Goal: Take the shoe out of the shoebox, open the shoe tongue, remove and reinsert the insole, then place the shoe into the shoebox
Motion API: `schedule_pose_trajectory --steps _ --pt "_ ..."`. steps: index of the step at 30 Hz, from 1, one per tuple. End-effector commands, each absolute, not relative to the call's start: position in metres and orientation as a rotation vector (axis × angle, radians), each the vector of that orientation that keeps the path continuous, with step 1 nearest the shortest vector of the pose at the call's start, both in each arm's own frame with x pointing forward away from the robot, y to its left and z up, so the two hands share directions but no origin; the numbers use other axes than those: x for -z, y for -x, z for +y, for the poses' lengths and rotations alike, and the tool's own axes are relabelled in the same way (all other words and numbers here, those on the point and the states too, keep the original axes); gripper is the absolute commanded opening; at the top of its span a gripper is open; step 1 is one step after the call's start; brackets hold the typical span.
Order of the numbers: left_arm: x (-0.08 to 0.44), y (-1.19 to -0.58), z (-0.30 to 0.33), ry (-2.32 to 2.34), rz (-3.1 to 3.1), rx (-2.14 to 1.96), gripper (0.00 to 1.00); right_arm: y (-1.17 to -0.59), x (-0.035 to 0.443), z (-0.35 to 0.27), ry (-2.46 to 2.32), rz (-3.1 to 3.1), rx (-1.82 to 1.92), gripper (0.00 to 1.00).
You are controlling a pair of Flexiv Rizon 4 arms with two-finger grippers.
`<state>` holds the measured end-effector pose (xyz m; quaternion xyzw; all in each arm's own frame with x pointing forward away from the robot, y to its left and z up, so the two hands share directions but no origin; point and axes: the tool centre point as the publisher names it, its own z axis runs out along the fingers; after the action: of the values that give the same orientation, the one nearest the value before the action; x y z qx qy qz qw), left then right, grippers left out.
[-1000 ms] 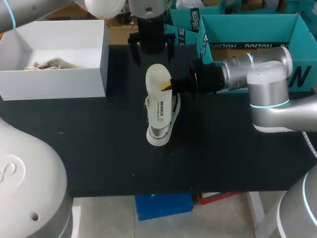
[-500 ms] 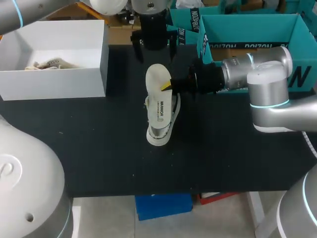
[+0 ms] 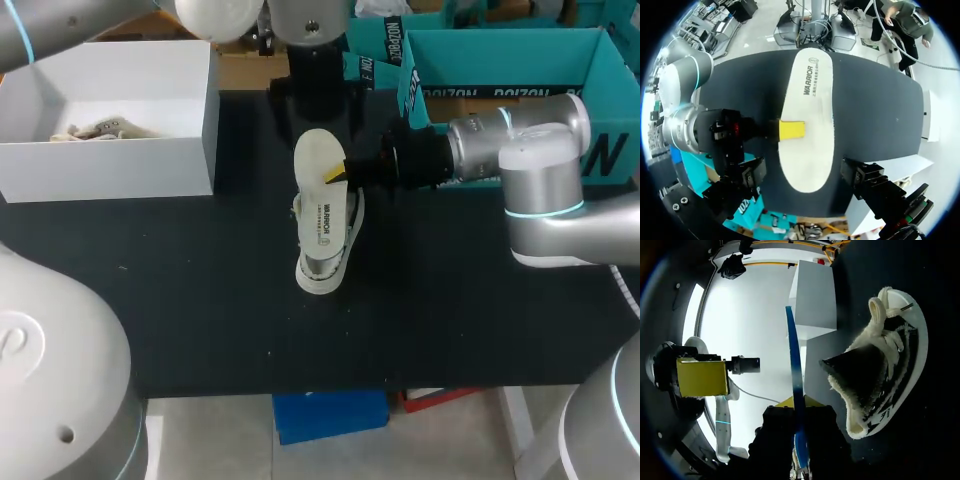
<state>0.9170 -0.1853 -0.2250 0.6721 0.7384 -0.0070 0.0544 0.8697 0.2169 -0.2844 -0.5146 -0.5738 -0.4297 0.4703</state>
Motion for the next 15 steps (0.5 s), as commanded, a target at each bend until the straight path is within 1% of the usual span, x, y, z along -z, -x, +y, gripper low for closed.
schedule_pose_trajectory --steps 1,15 --pt "0.221 -0.893 -0.182 -2.027 2.226 -0.012 1.0 -0.87 0.285 0.218 1.262 -1.406 1.054 0.0" --pt "0.221 -0.828 -0.179 -2.021 2.209 -0.007 1.0 -0.87 0.285 0.218 1.262 -1.406 1.054 0.0"
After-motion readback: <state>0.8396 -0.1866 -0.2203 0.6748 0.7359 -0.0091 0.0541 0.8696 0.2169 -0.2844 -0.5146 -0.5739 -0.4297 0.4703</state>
